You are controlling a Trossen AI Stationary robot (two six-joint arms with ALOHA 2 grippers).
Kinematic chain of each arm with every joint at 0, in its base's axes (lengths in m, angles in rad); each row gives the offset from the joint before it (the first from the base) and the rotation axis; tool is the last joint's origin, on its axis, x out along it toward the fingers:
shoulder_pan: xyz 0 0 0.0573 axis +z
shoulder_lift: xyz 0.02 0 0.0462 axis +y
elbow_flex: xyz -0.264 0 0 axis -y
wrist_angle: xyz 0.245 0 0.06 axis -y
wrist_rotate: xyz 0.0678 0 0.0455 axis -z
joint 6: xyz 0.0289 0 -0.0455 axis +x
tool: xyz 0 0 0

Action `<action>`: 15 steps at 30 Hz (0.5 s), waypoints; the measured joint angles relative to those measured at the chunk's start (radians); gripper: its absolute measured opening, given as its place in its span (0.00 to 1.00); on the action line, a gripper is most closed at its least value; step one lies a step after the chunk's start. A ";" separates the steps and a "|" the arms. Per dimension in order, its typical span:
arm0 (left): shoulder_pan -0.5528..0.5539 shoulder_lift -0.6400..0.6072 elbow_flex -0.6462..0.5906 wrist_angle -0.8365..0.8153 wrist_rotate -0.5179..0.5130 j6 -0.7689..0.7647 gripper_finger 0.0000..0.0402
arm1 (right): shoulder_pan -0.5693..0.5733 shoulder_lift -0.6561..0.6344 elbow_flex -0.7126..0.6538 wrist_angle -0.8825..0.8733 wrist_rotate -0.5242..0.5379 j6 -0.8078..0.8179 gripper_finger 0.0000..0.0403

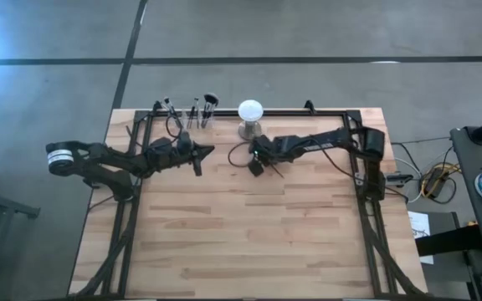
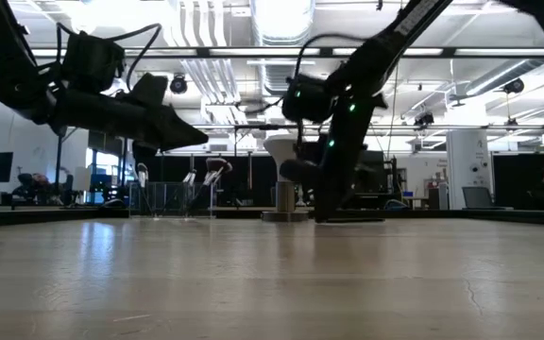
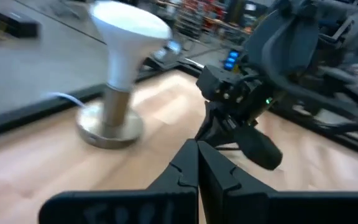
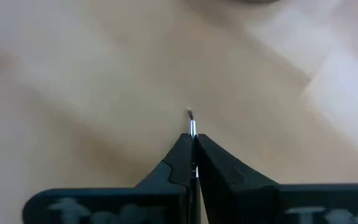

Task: Put items in baskets/containers
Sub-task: Put the liner brush into the middle section of the transparent organizer

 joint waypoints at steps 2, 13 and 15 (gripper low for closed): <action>-0.004 0.000 -0.003 0.001 0.052 -0.027 0.00 | 0.012 -0.048 -0.029 0.006 -0.005 -0.030 0.03; -0.160 0.001 0.031 -0.011 0.059 -0.141 0.12 | 0.057 -0.426 -0.473 0.561 0.018 -0.091 0.03; -0.198 0.002 0.056 -0.008 0.031 -0.146 0.17 | 0.056 -0.470 -0.553 0.736 0.006 -0.111 0.03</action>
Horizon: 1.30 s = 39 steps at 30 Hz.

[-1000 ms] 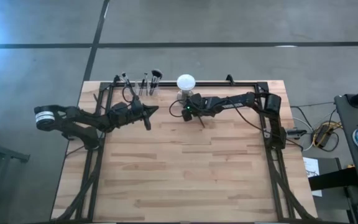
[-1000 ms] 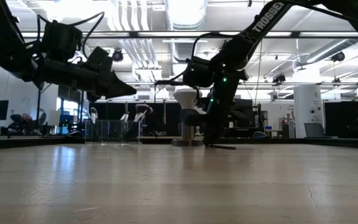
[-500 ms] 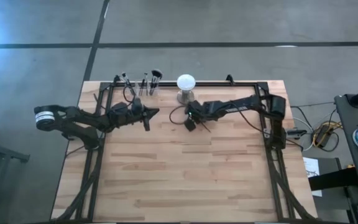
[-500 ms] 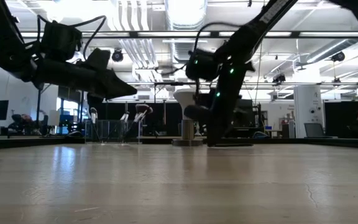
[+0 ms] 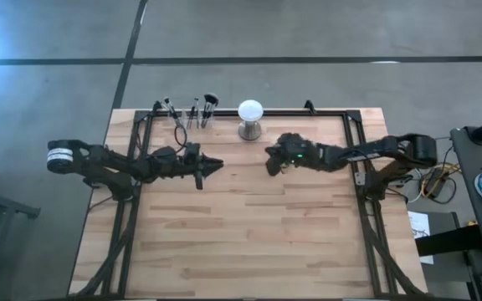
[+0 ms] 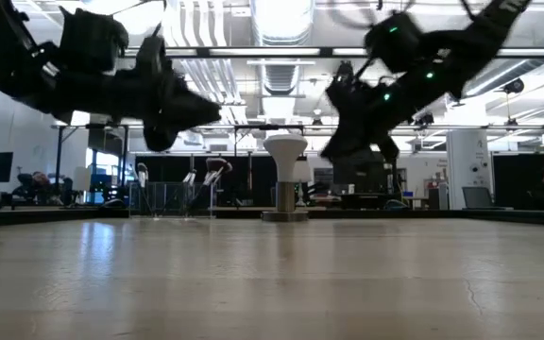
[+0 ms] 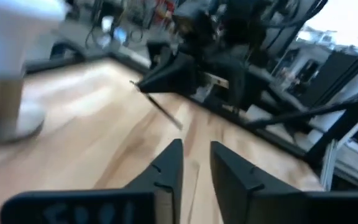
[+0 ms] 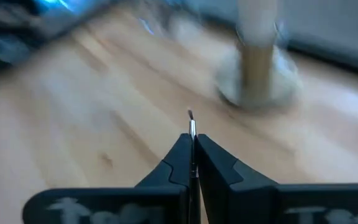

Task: Put items in baskets/containers
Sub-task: Put the liner brush into the middle section of the transparent organizer

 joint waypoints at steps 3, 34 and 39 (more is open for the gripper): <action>-0.052 0.000 0.045 0.022 -0.053 0.028 0.24 | 0.006 -0.040 -0.090 0.275 -0.084 -0.045 0.03; -0.124 0.206 0.448 0.020 -0.053 0.185 0.29 | 0.119 -0.011 -0.018 0.816 -0.239 -0.231 0.03; -0.116 0.206 0.476 -0.012 -0.048 0.205 0.29 | 0.118 -0.012 -0.018 0.830 -0.239 -0.256 0.03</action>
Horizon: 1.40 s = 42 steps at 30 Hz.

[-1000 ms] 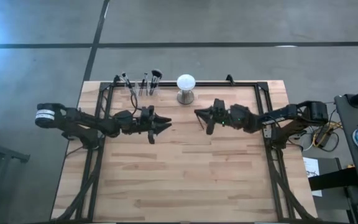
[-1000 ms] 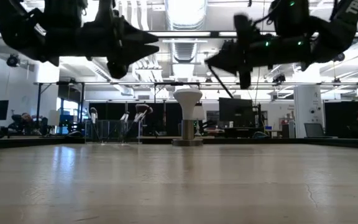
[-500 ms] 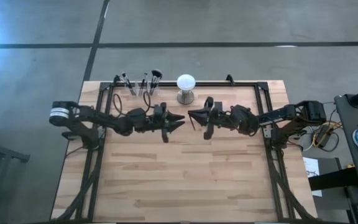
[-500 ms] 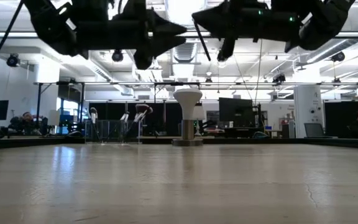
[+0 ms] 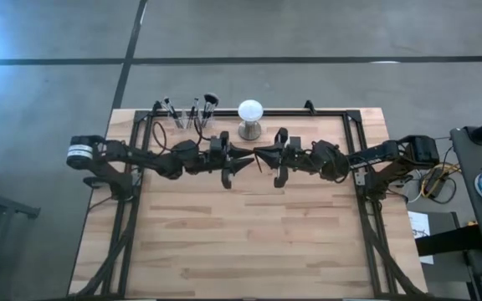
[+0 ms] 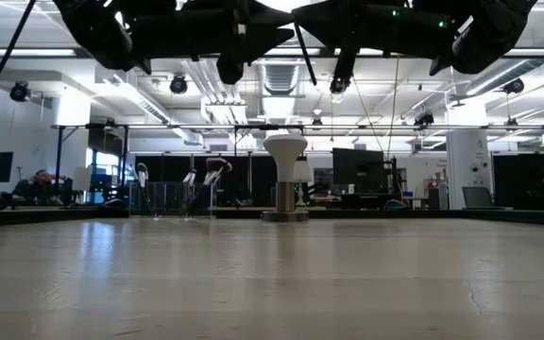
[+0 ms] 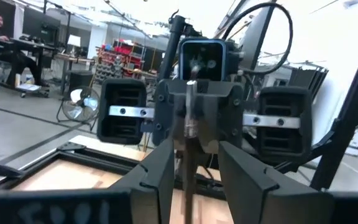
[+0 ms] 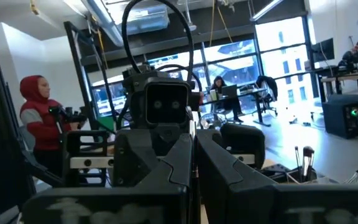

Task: Put items in baskets/containers
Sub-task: Put the liner brush into the middle section of the transparent organizer

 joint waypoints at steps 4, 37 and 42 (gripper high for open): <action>0.015 0.000 0.025 -0.041 0.006 0.005 0.29 | 0.000 0.000 0.000 0.013 -0.001 -0.004 0.03; 0.046 0.035 0.111 -0.082 0.135 0.057 0.06 | -0.001 0.000 0.001 0.069 -0.021 -0.013 0.03; 0.065 -0.011 0.111 -0.189 0.118 0.085 0.03 | -0.001 0.000 0.002 0.058 0.006 -0.026 0.05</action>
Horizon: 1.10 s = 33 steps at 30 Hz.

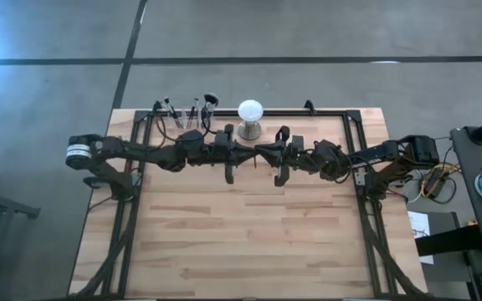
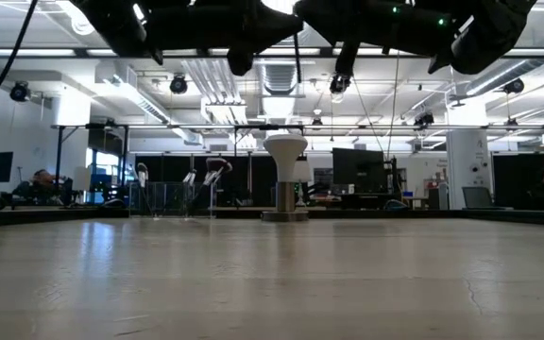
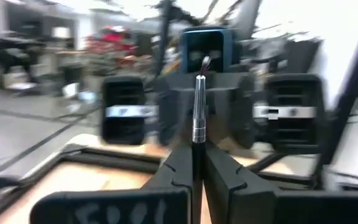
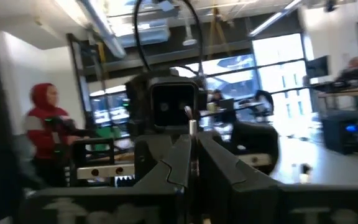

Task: Put items in baskets/containers
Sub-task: Put the liner brush into the middle section of the transparent organizer

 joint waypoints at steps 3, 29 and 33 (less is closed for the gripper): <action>0.023 -0.056 -0.002 -0.115 -0.093 0.043 0.03 | -0.003 -0.012 -0.001 -0.029 0.041 -0.035 0.11; 0.694 -0.183 -0.217 -0.363 -0.338 0.108 0.03 | -0.038 -0.111 -0.058 -0.327 0.084 -0.157 0.02; 0.734 -0.116 -0.217 -0.311 -0.338 0.122 0.03 | -0.037 -0.111 -0.060 -0.328 0.084 -0.161 0.02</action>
